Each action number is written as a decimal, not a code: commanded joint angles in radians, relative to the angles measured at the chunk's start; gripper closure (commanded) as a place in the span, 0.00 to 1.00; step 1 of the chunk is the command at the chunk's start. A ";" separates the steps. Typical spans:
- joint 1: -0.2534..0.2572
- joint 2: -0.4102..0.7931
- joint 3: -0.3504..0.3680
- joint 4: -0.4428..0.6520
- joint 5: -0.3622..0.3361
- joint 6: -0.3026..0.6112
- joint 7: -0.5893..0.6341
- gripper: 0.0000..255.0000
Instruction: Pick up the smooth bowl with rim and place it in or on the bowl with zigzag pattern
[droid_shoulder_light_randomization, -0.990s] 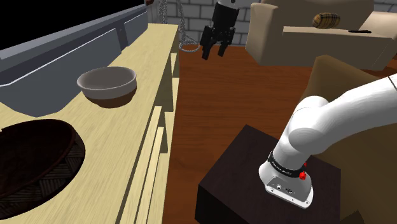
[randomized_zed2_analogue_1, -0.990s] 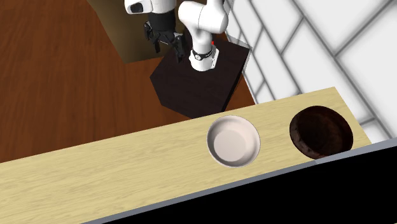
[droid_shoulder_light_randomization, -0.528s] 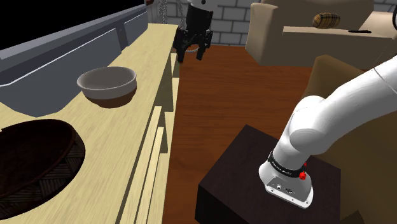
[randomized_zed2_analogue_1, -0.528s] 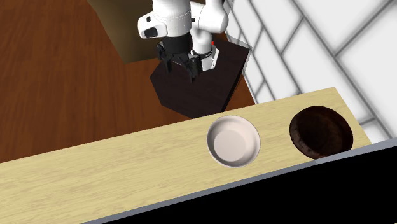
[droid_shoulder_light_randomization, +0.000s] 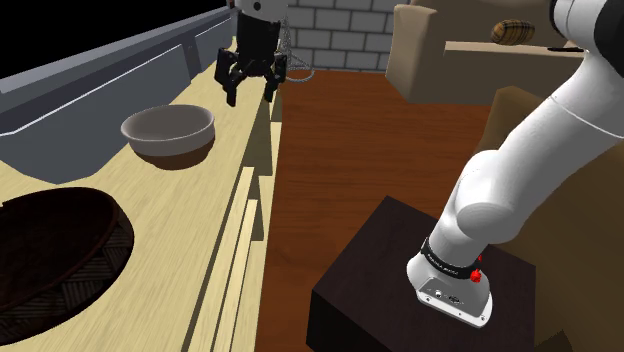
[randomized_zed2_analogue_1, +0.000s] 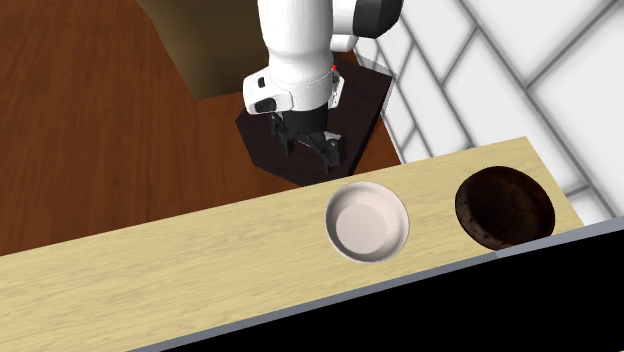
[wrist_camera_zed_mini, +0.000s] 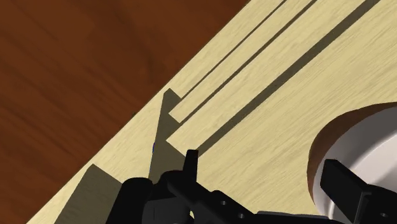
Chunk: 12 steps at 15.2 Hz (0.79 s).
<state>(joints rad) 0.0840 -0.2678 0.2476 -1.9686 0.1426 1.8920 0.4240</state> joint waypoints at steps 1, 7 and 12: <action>0.008 0.063 0.027 0.062 -0.008 0.005 0.044 0.00; 0.034 0.228 0.078 0.215 -0.051 0.022 0.139 0.00; 0.038 0.242 0.082 0.165 -0.055 0.085 0.142 0.00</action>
<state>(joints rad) 0.1196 -0.0300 0.3272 -1.7929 0.0895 1.9621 0.5622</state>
